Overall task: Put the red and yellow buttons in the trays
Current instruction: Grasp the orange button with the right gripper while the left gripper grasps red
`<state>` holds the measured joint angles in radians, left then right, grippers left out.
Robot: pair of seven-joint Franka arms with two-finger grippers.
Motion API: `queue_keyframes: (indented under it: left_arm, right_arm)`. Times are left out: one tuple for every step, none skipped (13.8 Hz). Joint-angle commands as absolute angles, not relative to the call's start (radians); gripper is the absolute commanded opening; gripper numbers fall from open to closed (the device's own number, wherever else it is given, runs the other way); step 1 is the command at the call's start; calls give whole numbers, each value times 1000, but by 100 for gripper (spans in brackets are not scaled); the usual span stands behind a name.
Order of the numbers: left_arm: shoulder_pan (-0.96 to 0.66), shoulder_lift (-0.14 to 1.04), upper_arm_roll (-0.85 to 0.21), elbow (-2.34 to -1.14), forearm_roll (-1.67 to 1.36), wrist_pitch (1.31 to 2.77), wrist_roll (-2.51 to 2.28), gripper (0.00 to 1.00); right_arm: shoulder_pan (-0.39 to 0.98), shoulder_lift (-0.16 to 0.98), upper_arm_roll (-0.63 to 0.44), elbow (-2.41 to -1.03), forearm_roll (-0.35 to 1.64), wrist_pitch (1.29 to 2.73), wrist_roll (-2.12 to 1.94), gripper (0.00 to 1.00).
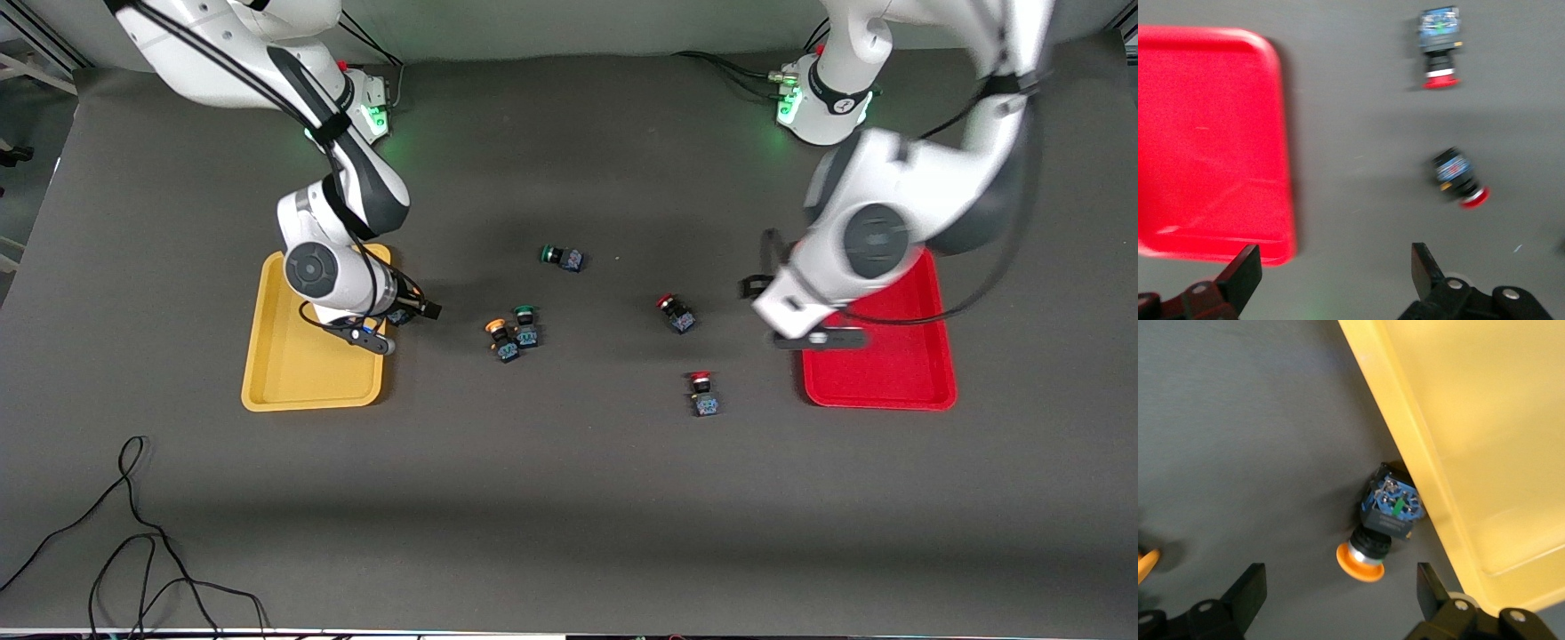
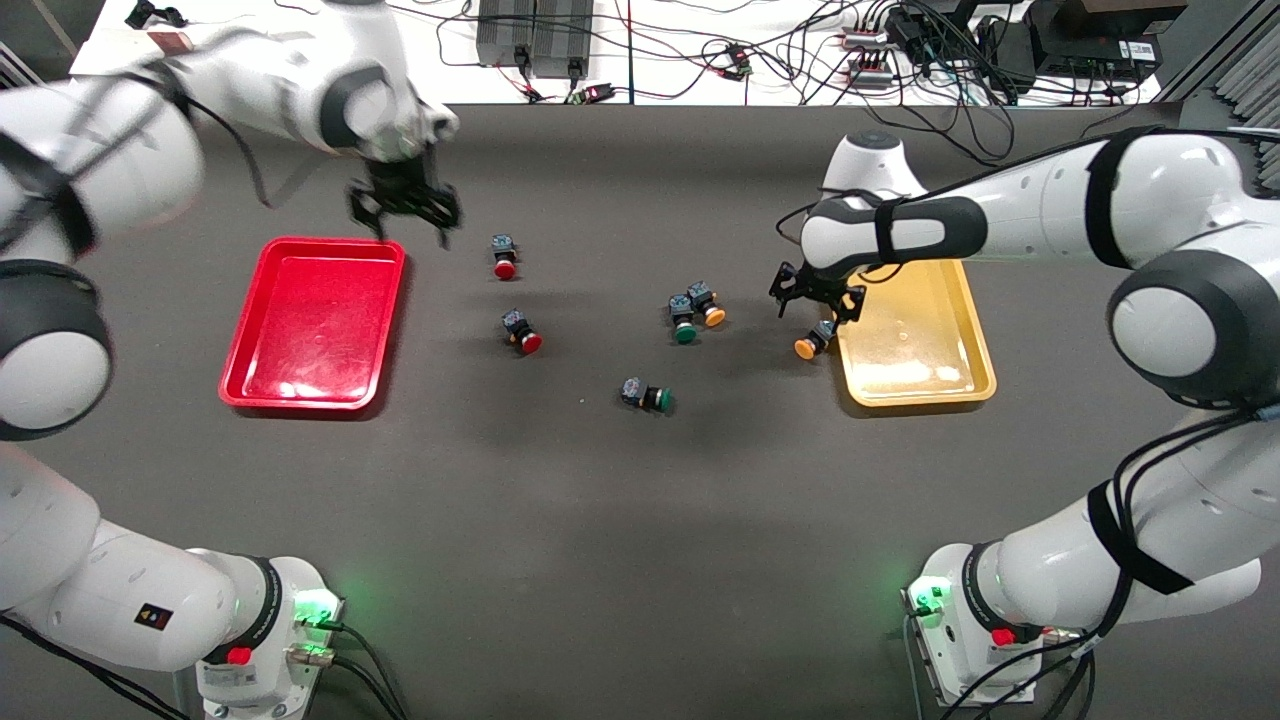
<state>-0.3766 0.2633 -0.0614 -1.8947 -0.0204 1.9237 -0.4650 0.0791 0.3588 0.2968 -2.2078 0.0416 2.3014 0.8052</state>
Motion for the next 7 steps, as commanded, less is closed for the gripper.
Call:
queue_keyframes:
  left_arm:
    - [-481,374,-44,-1908,-34,2072,-657,99]
    - [-511,411,-44,-1914,-34,2123,-702,98]
    - [-518,445,-44,-1920,-34,2170,-724,97]
    - [-528,463,-44,-1936,-34,2215,-733,96]
    - [-534,478,-44,-1948,-34,2250,-751,96]
    - [-535,498,-44,-1953,-34,2282,-767,94]
    - [-535,520,-46,-1953,-34,2308,-776,93]
  right_arm:
    - [72,400,307,-2195,18,2327,876,100]
    - [72,408,307,-2195,20,2327,877,100]
    - [72,416,307,-2195,20,2329,879,100]
    - [71,420,305,-2195,20,2339,879,100]
    - [71,429,305,-2195,20,2342,877,92]
    - [71,434,305,-2195,18,2347,877,79]
    - [69,436,304,-2194,17,2350,877,68]
